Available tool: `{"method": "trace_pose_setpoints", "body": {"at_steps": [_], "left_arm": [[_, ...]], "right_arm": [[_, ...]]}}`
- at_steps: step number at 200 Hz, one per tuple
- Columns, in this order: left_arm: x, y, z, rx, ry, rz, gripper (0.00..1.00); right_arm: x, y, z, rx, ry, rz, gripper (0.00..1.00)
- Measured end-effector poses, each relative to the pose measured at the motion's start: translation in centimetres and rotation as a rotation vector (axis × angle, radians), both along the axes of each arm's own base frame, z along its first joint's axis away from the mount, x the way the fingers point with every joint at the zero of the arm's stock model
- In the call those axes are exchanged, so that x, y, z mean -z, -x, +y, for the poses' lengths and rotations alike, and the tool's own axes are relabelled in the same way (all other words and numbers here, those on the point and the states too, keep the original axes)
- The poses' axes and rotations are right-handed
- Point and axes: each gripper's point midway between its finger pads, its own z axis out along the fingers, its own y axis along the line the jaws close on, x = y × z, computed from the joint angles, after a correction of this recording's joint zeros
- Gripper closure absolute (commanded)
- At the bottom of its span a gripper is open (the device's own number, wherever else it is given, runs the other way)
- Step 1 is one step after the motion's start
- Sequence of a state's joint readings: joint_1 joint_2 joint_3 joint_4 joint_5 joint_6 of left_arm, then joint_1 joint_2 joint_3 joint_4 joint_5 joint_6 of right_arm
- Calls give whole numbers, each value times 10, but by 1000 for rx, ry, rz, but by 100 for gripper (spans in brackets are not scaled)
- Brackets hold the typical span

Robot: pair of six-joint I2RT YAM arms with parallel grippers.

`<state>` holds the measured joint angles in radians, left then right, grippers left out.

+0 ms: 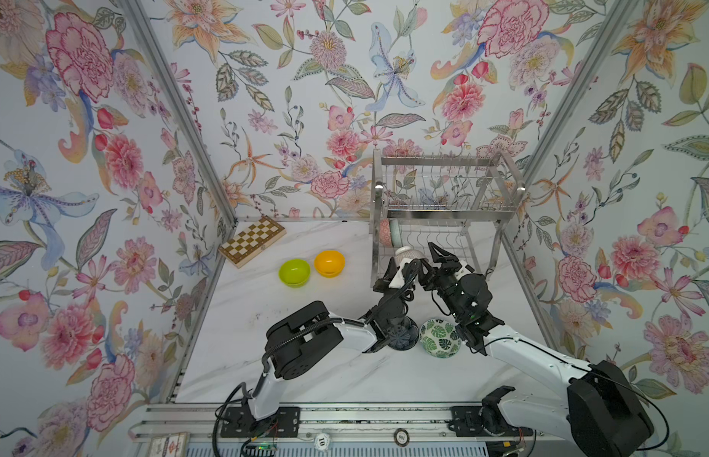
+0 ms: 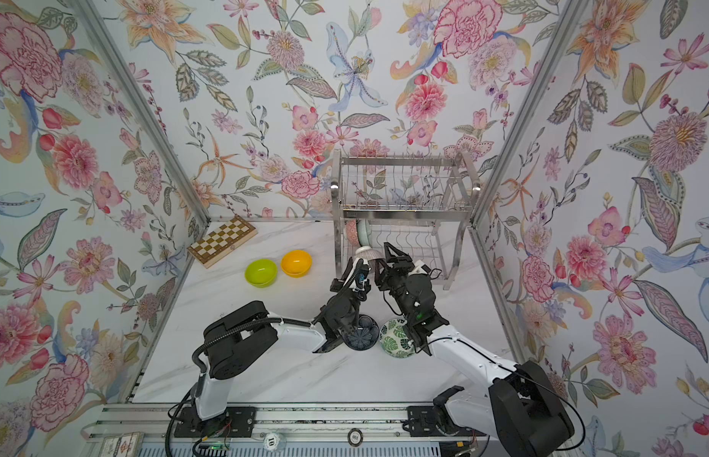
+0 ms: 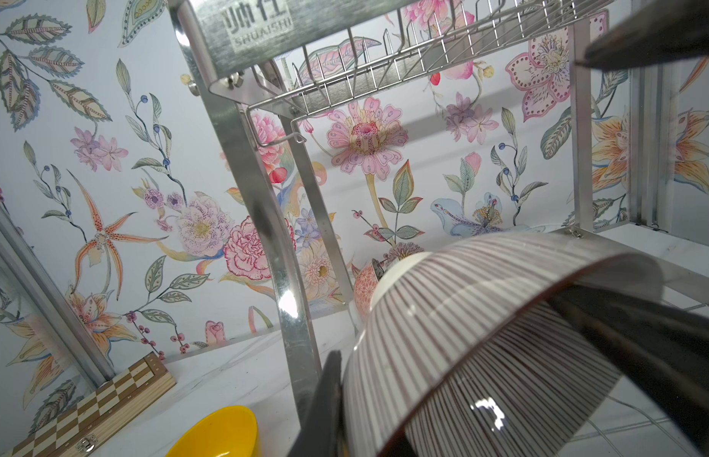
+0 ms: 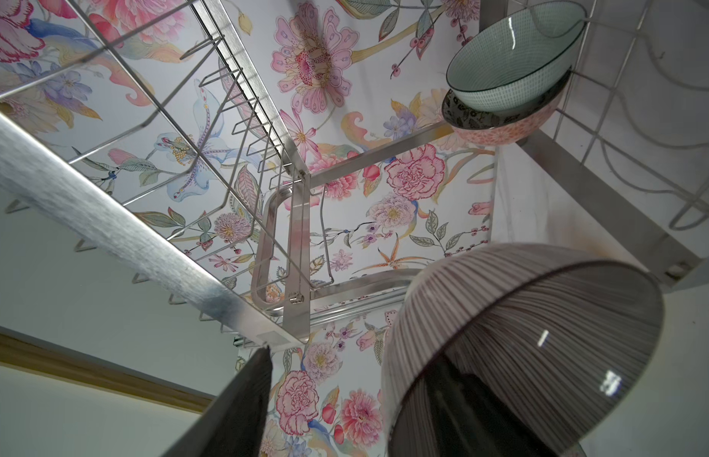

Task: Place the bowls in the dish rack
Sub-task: 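Carry the striped bowl toward the rack holding it with both grippers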

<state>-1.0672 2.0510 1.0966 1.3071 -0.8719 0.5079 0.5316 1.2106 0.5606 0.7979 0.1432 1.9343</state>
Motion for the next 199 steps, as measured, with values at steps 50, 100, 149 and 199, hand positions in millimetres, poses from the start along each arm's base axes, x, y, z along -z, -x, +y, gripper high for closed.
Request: {"method": "trace_pose_setpoints", "body": {"at_steps": [50,100,149,199], "left_arm": [[1,0,-1,4,-2,1,100],[1,-2,-2,15,-5,1,100],[1,-4,0,15,3,-1,100],[6,-4,1,12,-21,8,100]], "right_arm": [[4,0,16,-32,-48,6,62],[6,-1,18,-29,-86,23,83],[10,-2,19,-18,-60,21,93],[16,-4,19,-12,-27,24,98]]}}
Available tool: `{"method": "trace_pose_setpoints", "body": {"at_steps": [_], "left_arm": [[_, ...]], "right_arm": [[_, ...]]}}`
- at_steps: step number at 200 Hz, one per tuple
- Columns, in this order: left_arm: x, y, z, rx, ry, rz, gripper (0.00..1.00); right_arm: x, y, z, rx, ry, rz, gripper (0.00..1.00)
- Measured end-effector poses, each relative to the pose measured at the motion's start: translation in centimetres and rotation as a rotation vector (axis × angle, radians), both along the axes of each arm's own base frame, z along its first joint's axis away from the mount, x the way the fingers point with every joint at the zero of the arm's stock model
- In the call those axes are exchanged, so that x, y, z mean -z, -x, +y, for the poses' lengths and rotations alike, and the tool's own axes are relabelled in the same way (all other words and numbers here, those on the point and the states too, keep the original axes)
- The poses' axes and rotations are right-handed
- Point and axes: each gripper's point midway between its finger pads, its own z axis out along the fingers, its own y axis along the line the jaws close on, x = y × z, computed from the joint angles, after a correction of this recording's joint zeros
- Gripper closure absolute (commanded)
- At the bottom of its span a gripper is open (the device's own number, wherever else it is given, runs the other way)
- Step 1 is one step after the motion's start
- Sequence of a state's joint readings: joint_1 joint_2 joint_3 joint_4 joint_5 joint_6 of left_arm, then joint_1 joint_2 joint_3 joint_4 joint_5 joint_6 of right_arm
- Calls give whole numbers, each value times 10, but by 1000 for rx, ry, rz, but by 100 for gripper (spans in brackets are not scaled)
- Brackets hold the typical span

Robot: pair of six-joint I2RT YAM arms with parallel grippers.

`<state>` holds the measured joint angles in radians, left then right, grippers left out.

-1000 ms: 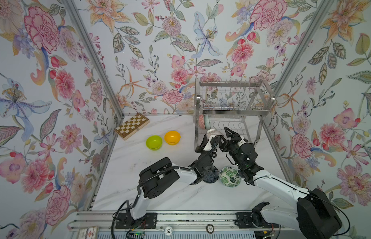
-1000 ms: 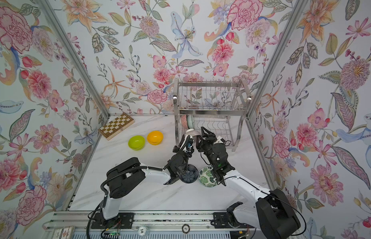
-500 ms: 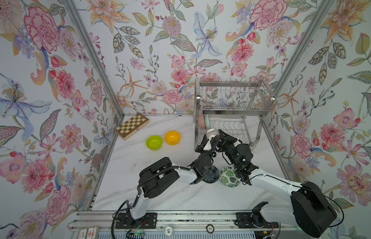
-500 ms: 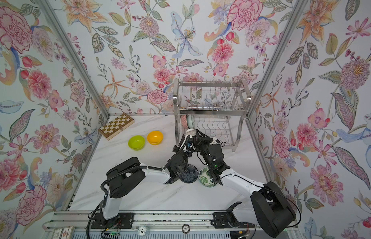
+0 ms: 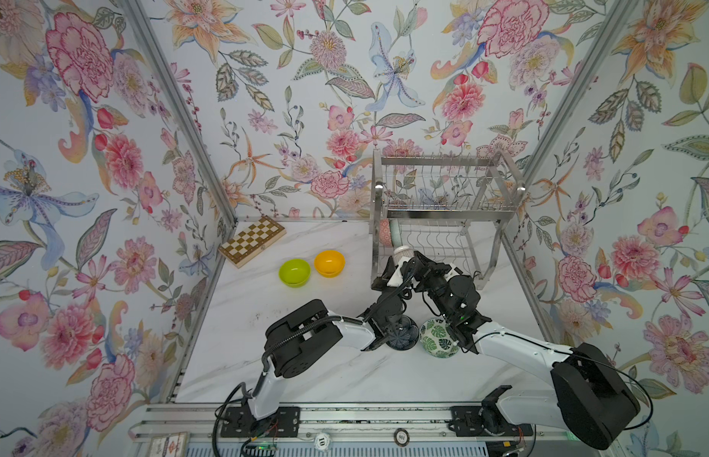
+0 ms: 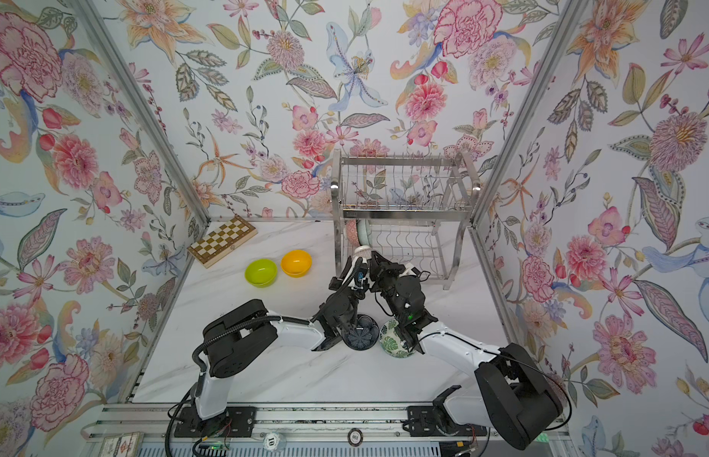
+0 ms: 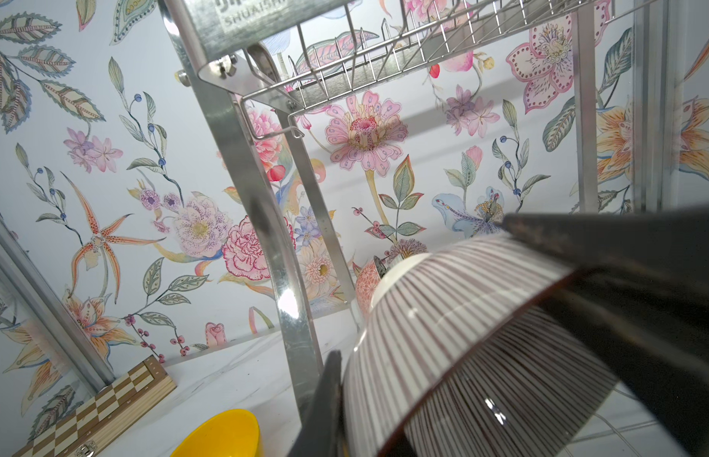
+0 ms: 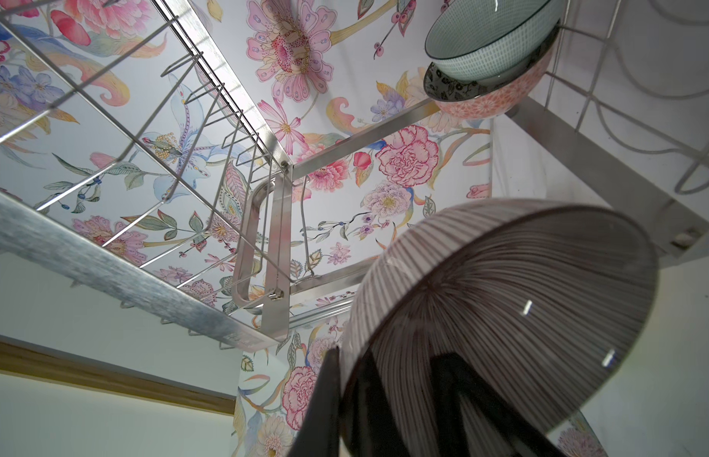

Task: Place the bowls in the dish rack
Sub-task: 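Carry the striped bowl toward the rack holding it with both grippers, then open left gripper and withdraw while right gripper lowers striped bowl into rack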

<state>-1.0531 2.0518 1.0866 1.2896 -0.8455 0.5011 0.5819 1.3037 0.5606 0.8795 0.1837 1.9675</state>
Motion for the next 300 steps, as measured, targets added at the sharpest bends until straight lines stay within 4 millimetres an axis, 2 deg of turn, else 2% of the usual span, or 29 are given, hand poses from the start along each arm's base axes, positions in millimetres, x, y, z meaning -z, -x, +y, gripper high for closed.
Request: {"method": "trace_pose_setpoints", "body": {"at_steps": [39,62,73,79,103,132,163,211,237,262,300], "left_arm": [[2,0,0,3,-7,3,89],[1,2,0,16,12,3,72],[-2,4,-1,29,19,1,53],[-4,5,-1,34,25,-1,47],[-11,9,0,53,57,-5,31],[-9,12,2,75,57,10,20],[-10,18,8,95,57,43,2],[-21,27,3,198,29,130,1],[-16,27,-9,311,15,240,1],[-5,21,-13,366,-4,344,1],[11,18,-12,371,-98,453,1]], "right_arm": [[3,0,-1,1,24,-5,100],[4,-1,-5,11,27,-6,100],[4,-2,-8,23,26,-7,100],[3,-4,-11,33,26,-9,100],[1,-8,-24,66,37,-25,100],[-5,-9,-37,96,62,-51,100],[-13,-10,-53,124,93,-85,100],[-16,-22,-92,190,215,-129,100],[-3,-34,-101,158,330,-137,100],[9,-57,-94,67,455,-153,100],[-3,-79,-60,-117,608,-287,100]]}}
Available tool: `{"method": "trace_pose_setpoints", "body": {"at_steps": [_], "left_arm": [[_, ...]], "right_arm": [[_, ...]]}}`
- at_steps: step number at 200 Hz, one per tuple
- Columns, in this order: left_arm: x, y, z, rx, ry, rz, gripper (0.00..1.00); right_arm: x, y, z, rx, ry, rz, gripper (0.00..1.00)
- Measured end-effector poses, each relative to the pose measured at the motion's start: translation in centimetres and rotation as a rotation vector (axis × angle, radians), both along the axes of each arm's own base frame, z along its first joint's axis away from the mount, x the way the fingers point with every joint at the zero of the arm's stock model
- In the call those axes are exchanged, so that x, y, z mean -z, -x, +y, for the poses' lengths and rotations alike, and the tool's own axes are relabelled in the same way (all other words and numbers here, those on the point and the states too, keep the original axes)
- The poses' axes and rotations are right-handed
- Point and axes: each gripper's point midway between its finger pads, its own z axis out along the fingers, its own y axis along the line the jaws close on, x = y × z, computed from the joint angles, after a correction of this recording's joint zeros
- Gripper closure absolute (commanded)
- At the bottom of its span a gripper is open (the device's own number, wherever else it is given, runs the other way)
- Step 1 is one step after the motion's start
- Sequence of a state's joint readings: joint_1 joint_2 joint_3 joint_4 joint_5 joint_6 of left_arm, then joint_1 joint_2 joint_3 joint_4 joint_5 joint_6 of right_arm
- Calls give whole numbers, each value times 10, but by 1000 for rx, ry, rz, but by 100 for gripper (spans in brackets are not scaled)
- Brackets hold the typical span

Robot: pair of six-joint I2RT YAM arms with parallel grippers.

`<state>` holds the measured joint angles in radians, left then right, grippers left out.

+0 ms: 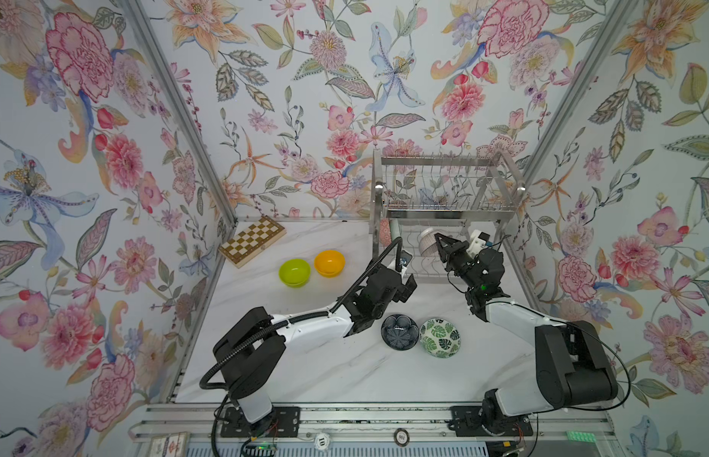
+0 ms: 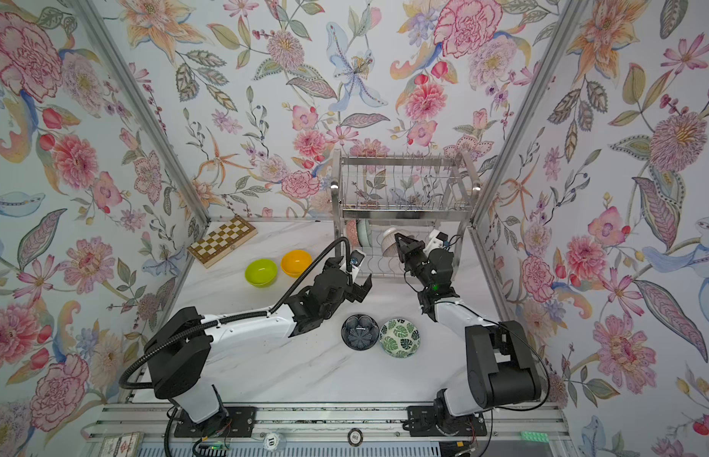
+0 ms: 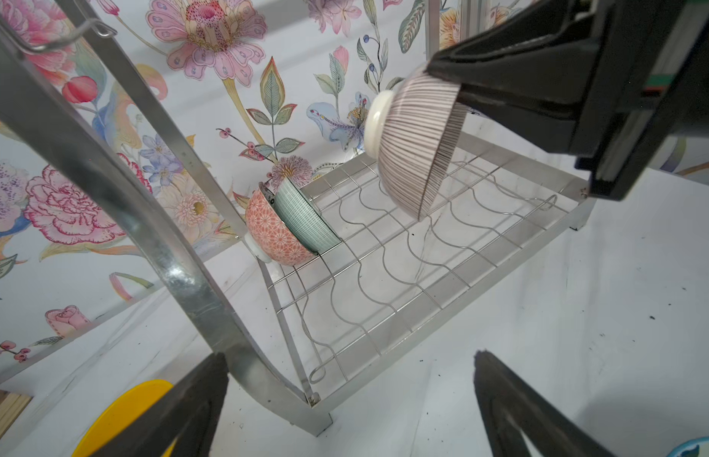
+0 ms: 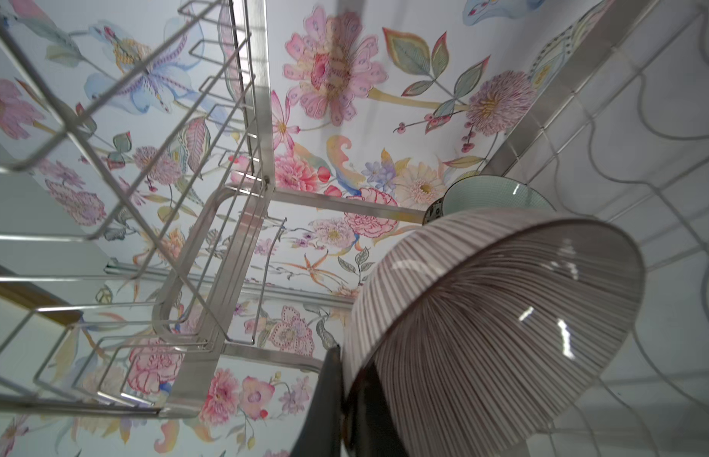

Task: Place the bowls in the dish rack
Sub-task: 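Open left gripper and withdraw while right gripper lowers striped bowl into rack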

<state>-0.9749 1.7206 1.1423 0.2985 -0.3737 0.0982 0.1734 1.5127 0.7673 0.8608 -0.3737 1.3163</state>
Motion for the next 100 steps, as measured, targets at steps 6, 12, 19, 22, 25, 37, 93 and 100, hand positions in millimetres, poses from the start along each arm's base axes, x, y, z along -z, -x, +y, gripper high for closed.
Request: {"method": "trace_pose_setpoints", "body": {"at_steps": [6,12,19,22,25,37,93,100], "left_arm": [[2,-1,0,0,-18,2,1],[4,-2,1,-1,-37,2,1],[8,-4,2,-6,-66,-3,1],[9,-5,2,-9,-75,-5,1],[11,-6,3,-10,-88,-7,1],[21,-10,6,-17,-141,-13,1],[41,-36,41,-109,-314,-104,1],[39,-39,44,-120,-321,-124,1]], "right_arm": [[-3,-2,5,-26,24,-17,100],[-5,-3,8,-47,44,-35,100],[-7,-4,12,-70,68,-55,100],[-8,-4,14,-79,77,-63,100],[-8,-5,15,-86,87,-70,100],[-5,-8,19,-112,122,-89,100],[38,-26,21,-182,215,-84,100],[45,-31,20,-186,221,-78,100]]}}
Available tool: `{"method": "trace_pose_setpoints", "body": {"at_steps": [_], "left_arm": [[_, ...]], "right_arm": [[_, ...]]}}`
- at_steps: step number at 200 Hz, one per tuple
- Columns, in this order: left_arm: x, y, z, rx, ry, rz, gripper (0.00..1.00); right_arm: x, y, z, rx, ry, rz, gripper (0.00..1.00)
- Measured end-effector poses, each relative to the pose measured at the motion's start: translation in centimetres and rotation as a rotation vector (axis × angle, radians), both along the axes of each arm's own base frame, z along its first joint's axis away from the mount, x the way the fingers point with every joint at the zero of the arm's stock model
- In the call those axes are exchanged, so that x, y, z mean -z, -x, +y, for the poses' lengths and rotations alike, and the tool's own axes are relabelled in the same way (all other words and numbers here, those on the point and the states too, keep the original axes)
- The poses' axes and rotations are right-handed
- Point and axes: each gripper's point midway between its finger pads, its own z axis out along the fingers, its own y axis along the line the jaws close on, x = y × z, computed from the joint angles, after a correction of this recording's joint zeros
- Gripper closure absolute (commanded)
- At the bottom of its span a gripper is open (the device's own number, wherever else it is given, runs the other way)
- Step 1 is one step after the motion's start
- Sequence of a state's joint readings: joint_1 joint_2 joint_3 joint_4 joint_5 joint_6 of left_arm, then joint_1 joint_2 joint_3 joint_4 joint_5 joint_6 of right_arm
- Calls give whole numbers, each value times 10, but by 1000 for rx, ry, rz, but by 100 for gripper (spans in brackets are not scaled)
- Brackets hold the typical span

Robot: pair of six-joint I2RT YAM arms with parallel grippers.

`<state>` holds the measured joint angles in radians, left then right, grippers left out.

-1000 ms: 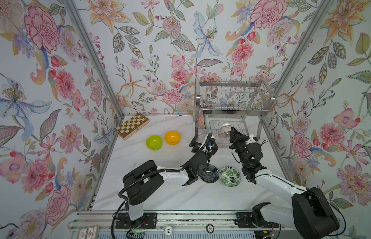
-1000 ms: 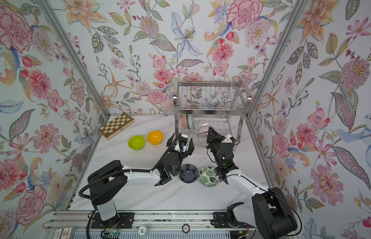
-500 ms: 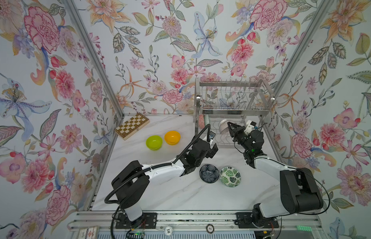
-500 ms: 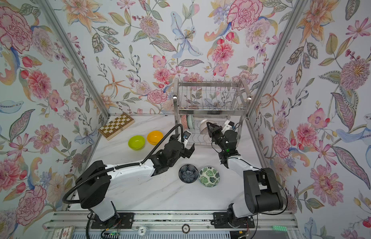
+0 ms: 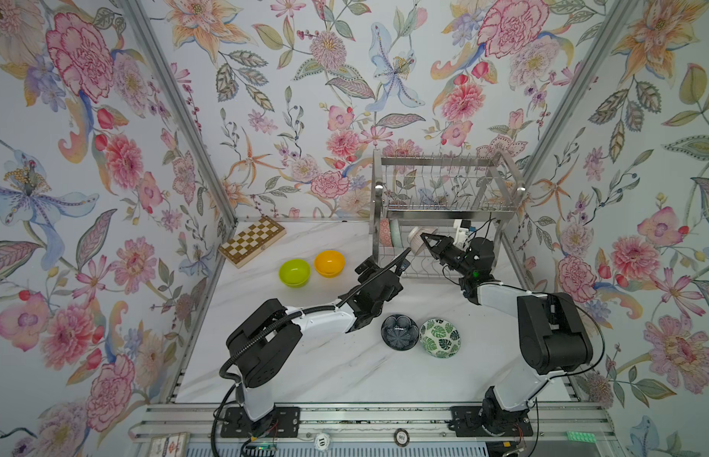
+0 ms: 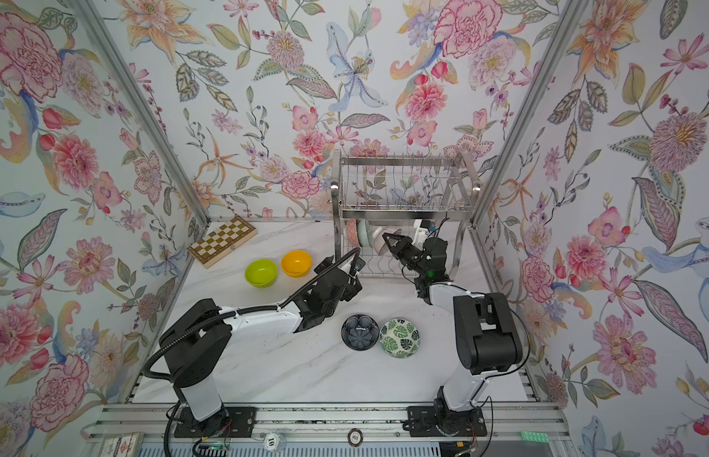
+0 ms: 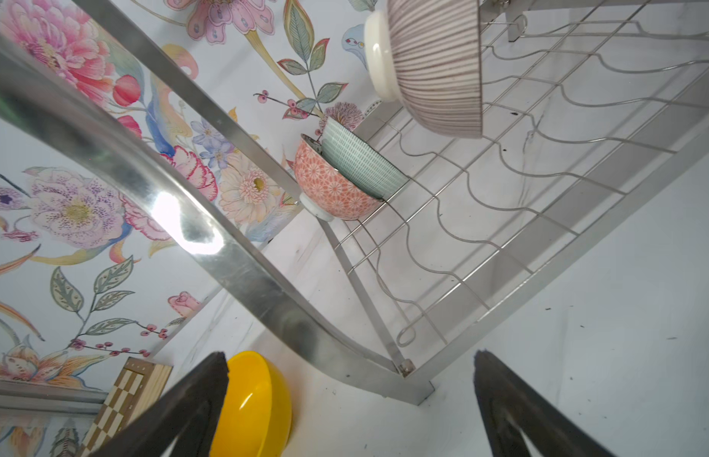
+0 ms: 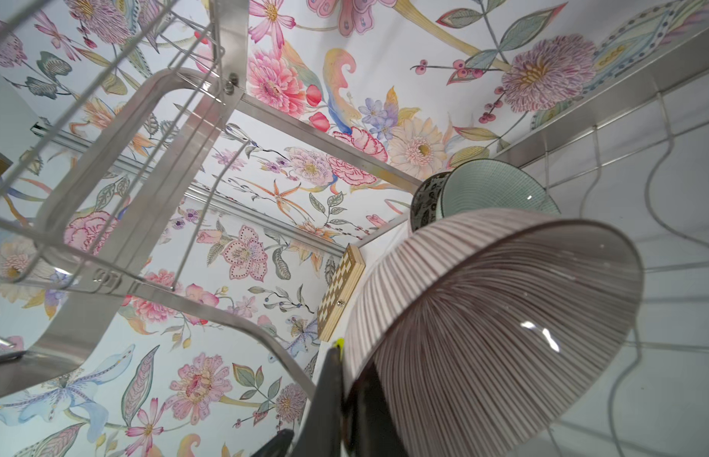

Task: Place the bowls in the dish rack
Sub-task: 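Open left gripper and withdraw while right gripper lowers striped bowl into rack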

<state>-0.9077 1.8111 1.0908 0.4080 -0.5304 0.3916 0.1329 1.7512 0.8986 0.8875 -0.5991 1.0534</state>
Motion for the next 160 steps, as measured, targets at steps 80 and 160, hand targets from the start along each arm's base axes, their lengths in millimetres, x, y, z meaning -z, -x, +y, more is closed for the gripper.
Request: {"method": "trace_pose_setpoints", "body": {"at_steps": [80,160], "left_arm": [[-20,-11,5,-31,-59,-144,1],[-5,-13,-3,-29,-149,-151,1]], "right_arm": [[33,-37,-1,-46,13,1,100],[44,-66,3,-101,-16,-35,100]]}}
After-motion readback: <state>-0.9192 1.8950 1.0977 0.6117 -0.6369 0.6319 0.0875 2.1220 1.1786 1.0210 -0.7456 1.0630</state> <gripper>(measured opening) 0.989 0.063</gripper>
